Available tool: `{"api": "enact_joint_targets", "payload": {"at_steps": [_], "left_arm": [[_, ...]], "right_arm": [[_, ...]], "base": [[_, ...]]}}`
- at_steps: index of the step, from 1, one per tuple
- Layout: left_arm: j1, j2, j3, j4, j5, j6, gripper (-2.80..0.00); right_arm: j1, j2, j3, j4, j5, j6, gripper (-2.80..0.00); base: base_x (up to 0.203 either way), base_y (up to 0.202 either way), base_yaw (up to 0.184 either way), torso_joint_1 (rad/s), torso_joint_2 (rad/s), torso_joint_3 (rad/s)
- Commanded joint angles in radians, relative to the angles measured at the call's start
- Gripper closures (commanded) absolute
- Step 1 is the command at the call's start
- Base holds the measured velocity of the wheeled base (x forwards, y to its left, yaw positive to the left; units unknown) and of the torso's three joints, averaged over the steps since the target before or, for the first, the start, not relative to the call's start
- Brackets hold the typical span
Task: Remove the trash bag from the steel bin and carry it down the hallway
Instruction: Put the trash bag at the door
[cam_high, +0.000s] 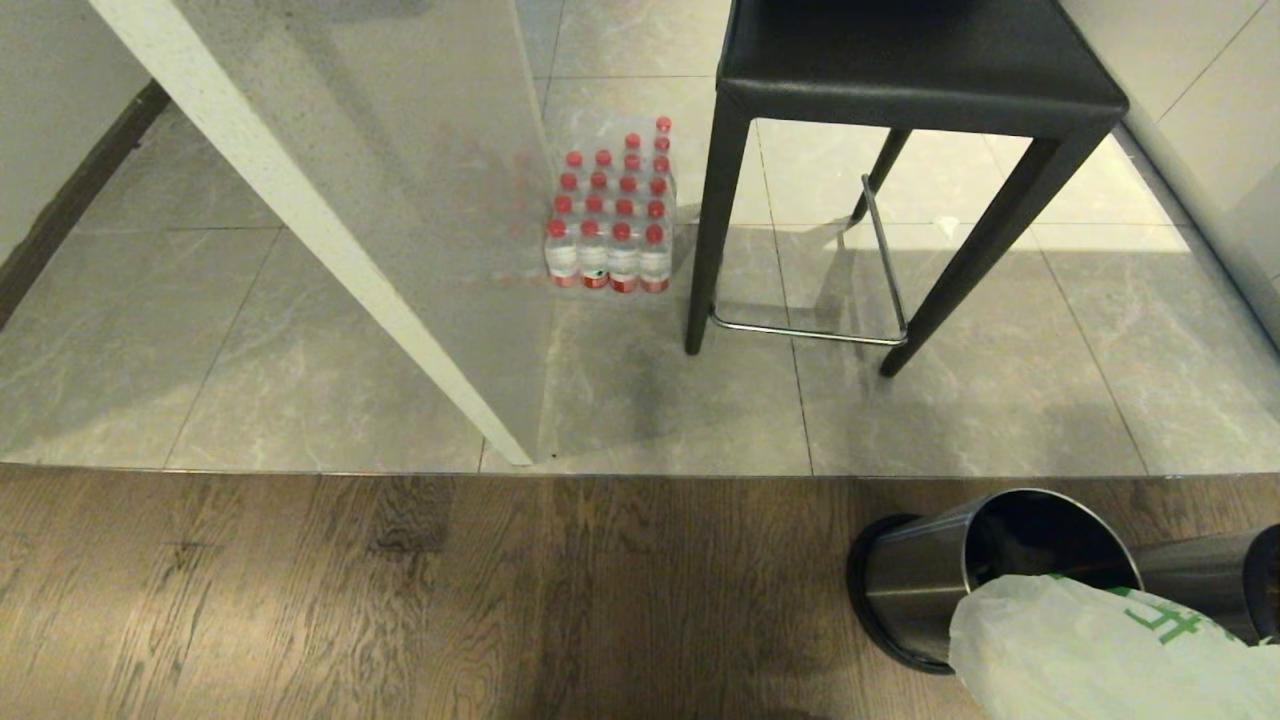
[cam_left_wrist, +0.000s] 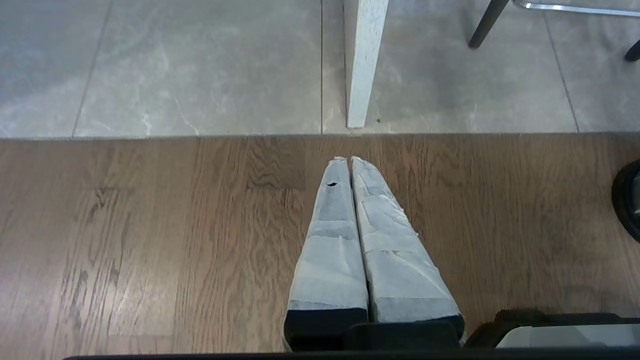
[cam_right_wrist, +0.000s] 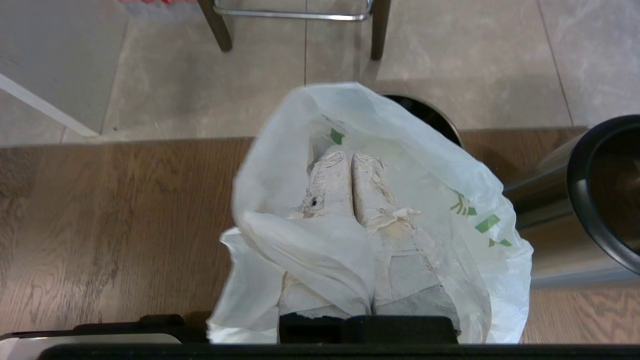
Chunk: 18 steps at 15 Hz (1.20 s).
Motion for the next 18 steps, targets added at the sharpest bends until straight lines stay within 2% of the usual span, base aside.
{"api": "enact_joint_targets", "payload": {"at_steps": [1,18], "left_arm": [[0.000,0.000,0.000,0.000,0.000,0.000,0.00],[0.000,0.000,0.000,0.000,0.000,-0.003,0.00]], "right_arm": [[0.000,0.001,0.000,0.000,0.000,0.000,0.00],[0.000,0.001,0.000,0.000,0.000,0.000,0.00]], "base": [[0.000,0.000,0.000,0.002,0.00,0.184],[0.000,0.000,0.000,0.002,0.00,0.201]]}}
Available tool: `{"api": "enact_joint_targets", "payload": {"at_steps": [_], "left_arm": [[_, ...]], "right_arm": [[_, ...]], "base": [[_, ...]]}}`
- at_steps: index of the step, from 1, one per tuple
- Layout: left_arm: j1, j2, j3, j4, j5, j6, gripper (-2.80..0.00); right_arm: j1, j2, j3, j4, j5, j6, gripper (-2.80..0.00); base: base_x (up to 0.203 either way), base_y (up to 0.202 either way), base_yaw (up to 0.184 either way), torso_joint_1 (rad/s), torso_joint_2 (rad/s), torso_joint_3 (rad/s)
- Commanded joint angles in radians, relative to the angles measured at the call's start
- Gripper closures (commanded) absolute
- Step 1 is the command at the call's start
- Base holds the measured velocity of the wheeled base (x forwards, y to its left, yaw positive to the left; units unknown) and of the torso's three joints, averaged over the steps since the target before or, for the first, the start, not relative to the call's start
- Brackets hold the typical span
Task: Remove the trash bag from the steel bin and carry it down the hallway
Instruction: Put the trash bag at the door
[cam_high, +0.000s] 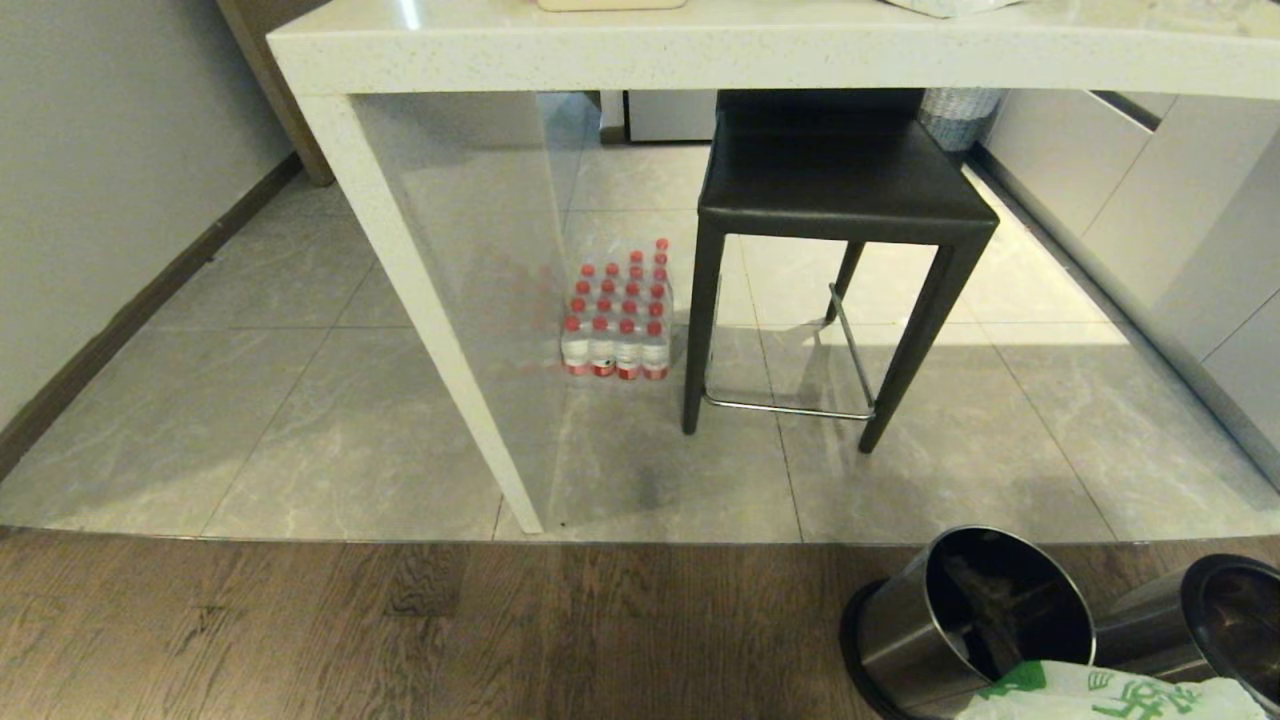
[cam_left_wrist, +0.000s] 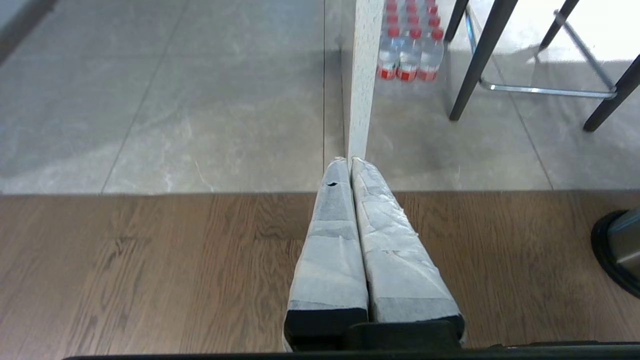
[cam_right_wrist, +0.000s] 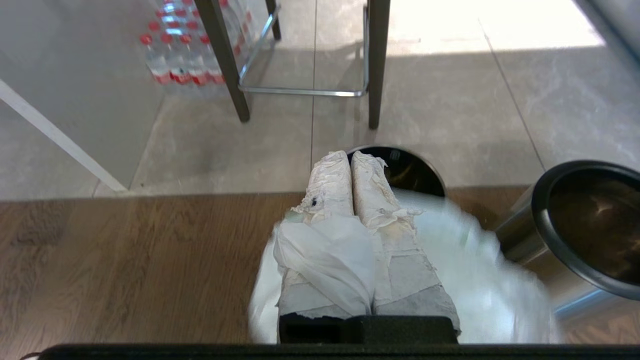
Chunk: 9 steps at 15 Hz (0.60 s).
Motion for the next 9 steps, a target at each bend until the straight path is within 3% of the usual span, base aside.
{"api": "enact_joint_targets", "payload": {"at_steps": [1,9], "left_arm": [[0.000,0.000,0.000,0.000,0.000,0.000,0.00],[0.000,0.000,0.000,0.000,0.000,0.000,0.00]], "right_arm": [[0.000,0.001,0.000,-0.001,0.000,0.000,0.00],[0.000,0.001,0.000,-0.001,0.000,0.000,0.00]], "base": [[0.000,0.000,0.000,-0.007,0.00,0.203],[0.000,0.000,0.000,0.001,0.00,0.205]]}}
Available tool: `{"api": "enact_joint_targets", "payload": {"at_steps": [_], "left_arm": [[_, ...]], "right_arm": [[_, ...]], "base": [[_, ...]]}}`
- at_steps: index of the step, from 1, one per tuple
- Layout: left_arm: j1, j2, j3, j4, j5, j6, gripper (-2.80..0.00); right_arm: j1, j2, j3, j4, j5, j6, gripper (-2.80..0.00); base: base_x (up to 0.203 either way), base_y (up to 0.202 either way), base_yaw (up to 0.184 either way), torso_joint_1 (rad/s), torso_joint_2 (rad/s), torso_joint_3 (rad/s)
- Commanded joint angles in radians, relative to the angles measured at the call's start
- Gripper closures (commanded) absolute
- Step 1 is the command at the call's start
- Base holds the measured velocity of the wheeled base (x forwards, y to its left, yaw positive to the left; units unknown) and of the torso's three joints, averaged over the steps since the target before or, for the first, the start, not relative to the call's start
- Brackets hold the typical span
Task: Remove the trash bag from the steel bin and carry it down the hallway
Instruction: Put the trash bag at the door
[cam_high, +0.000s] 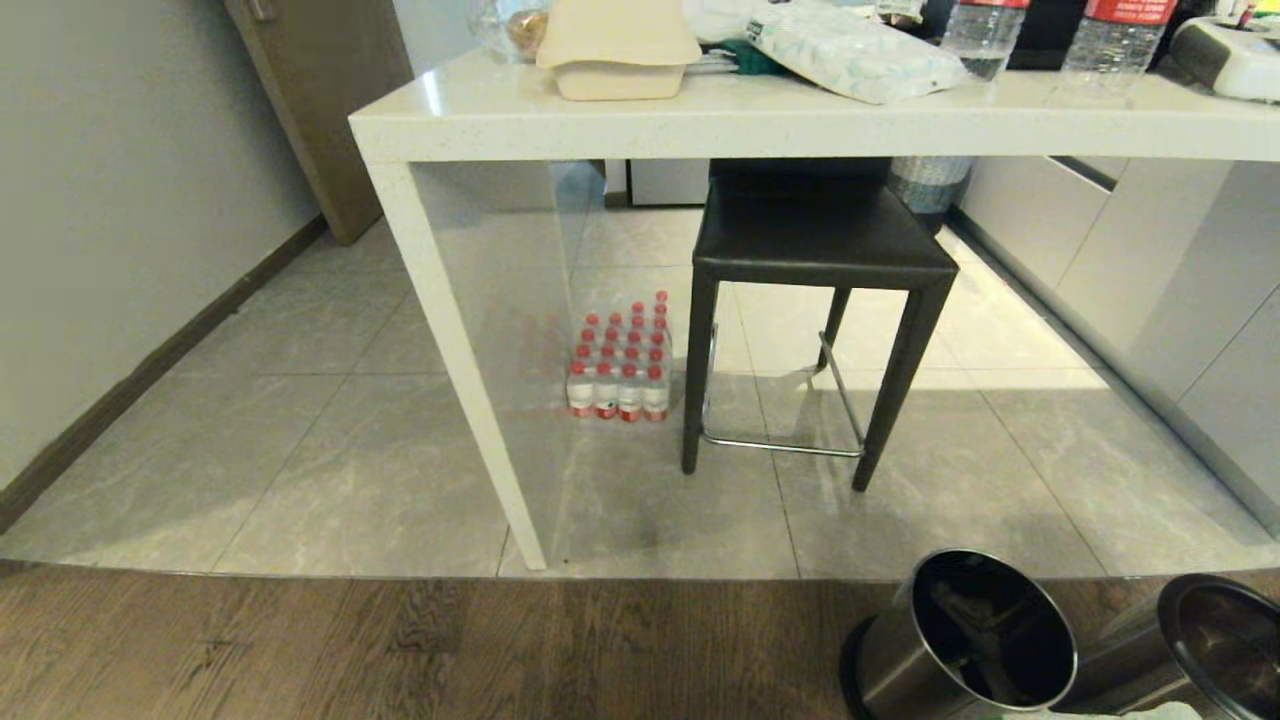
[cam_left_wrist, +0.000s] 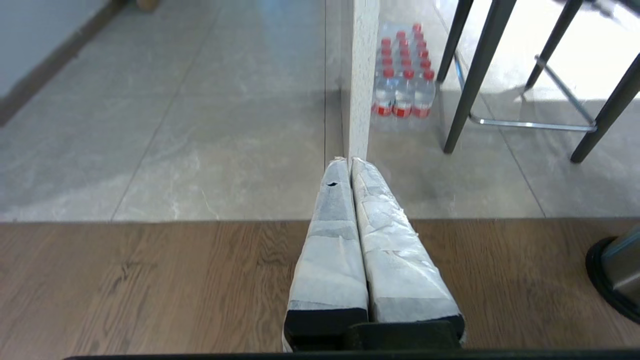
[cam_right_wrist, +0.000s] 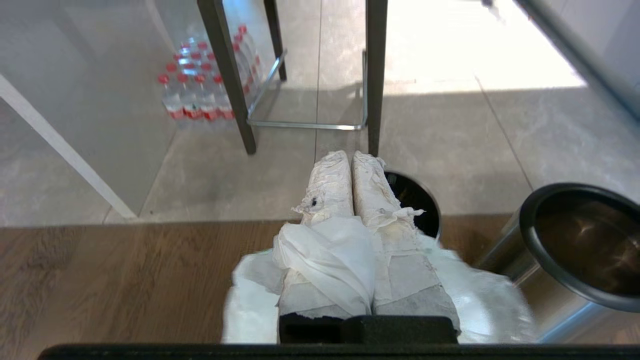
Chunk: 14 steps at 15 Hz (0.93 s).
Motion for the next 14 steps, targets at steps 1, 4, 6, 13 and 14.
{"api": "enact_joint_targets", "payload": {"at_steps": [1,4,6,13,14], "left_arm": [[0.000,0.000,0.000,0.000,0.000,0.000,0.00],[0.000,0.000,0.000,0.000,0.000,0.005,0.00],[0.000,0.001,-0.002,0.008,0.000,0.020,0.00],[0.000,0.000,0.000,0.002,-0.002,0.016,0.00],[0.000,0.000,0.000,0.000,-0.002,0.005,0.00]], "right_arm": [[0.000,0.001,0.000,0.000,0.000,0.000,0.00],[0.000,0.001,0.000,0.000,0.000,0.000,0.00],[0.000,0.001,0.000,0.000,0.000,0.000,0.00],[0.000,0.001,0.000,0.000,0.000,0.000,0.00],[0.000,0.001,0.000,0.000,0.000,0.000,0.00]], "base": [[0.000,0.000,0.000,0.002,0.00,0.203],[0.000,0.000,0.000,0.010,0.00,0.100],[0.000,0.000,0.000,0.001,0.00,0.013],[0.000,0.000,0.000,0.000,0.00,0.000],[-0.003,0.055,0.017,-0.001,0.00,0.006]]}}
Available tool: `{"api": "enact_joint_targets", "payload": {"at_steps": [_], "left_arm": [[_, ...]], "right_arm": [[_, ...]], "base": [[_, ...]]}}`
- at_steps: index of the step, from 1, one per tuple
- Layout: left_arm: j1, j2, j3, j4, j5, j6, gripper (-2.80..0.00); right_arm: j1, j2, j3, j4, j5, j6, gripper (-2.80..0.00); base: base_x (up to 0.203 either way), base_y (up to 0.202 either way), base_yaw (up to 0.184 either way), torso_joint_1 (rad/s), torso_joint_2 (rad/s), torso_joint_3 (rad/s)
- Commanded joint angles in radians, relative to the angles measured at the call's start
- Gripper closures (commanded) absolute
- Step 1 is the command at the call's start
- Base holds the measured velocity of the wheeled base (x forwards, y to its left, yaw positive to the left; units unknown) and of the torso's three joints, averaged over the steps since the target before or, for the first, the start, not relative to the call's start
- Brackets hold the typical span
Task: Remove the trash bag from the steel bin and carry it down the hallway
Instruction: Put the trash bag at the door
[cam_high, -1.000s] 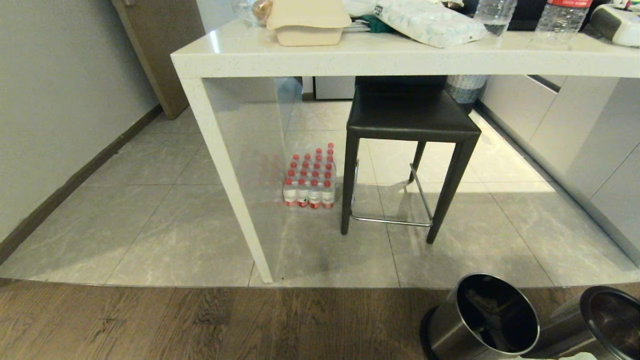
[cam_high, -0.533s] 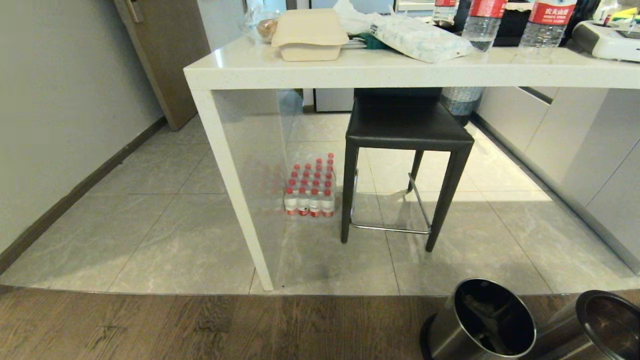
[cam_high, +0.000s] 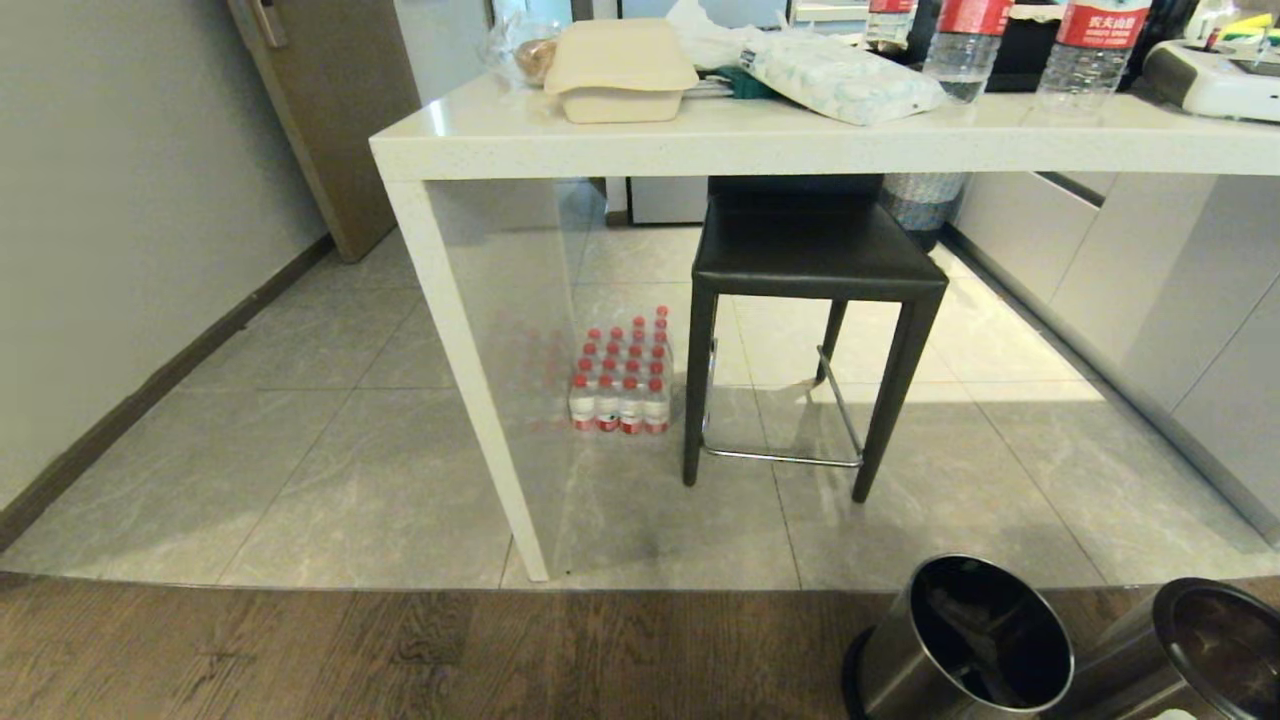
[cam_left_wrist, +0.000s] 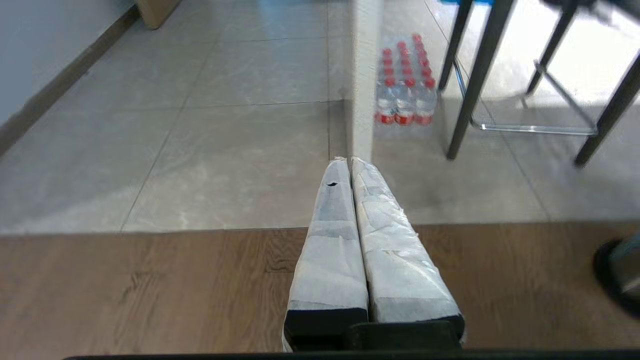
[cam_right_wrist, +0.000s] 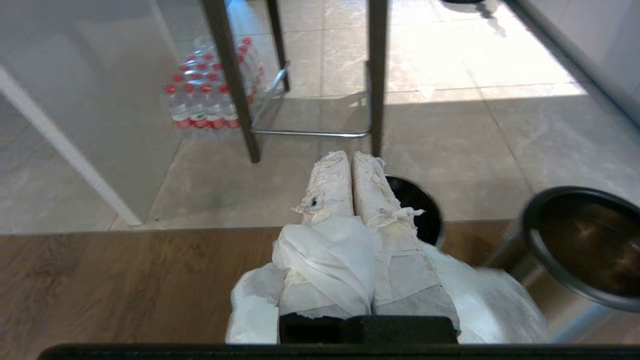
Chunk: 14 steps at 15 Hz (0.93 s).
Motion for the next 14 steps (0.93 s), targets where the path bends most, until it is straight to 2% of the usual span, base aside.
{"api": "enact_joint_targets", "payload": {"at_steps": [1,14], "left_arm": [[0.000,0.000,0.001,-0.001,0.001,-0.012,0.00],[0.000,0.000,0.001,0.000,0.002,-0.009,0.00]], "right_arm": [[0.000,0.001,0.000,0.000,0.000,0.000,0.00],[0.000,0.001,0.000,0.000,0.000,0.000,0.00]], "base": [[-0.001,0.102,0.014,0.002,0.00,0.010],[0.000,0.189,0.009,0.001,0.00,0.002]]}}
